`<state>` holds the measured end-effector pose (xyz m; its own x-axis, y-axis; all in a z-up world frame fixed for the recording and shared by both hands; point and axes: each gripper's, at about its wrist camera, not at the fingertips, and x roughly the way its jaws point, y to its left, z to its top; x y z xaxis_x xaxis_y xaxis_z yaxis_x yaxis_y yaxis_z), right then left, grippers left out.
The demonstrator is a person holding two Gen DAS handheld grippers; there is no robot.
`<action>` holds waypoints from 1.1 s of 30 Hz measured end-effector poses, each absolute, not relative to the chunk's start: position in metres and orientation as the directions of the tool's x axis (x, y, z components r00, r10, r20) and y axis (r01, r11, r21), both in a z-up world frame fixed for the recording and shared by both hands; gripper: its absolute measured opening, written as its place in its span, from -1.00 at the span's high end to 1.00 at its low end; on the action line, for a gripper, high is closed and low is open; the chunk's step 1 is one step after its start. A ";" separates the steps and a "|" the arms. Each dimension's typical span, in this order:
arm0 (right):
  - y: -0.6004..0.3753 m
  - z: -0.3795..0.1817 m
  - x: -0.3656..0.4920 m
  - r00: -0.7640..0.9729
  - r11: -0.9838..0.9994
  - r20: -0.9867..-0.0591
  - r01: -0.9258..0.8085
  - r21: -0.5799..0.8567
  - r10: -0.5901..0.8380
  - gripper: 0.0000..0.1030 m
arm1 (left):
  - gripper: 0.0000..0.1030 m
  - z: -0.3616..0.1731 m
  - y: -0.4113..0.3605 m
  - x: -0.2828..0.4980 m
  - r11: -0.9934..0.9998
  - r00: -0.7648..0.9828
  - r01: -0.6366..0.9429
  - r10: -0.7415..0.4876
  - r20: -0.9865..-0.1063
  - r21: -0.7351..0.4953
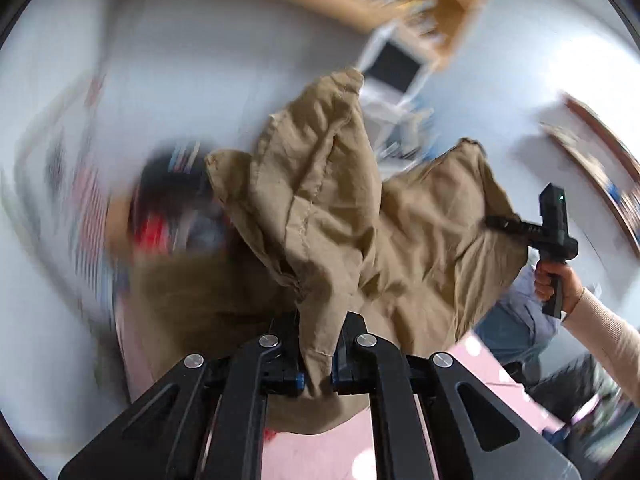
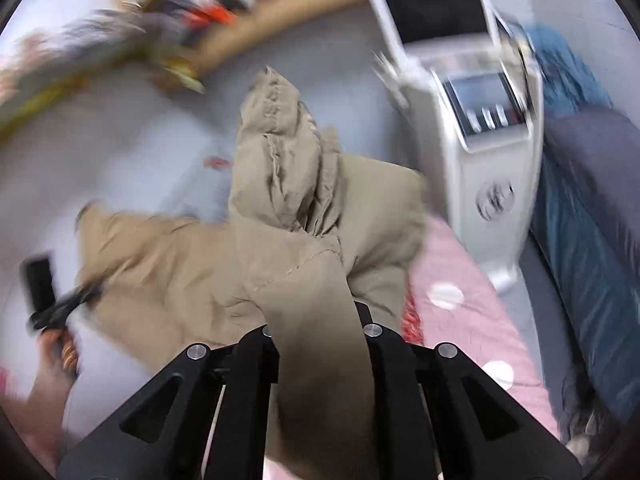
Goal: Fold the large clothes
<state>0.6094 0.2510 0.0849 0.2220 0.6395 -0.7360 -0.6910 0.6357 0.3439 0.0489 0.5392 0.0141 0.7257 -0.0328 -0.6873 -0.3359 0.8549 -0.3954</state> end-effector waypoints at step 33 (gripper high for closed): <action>0.260 0.006 0.653 0.553 0.935 -0.793 -0.349 0.059 0.257 -0.54 | -0.87 -0.007 0.548 0.074 0.808 0.648 -0.545 0.236 -0.724 -0.224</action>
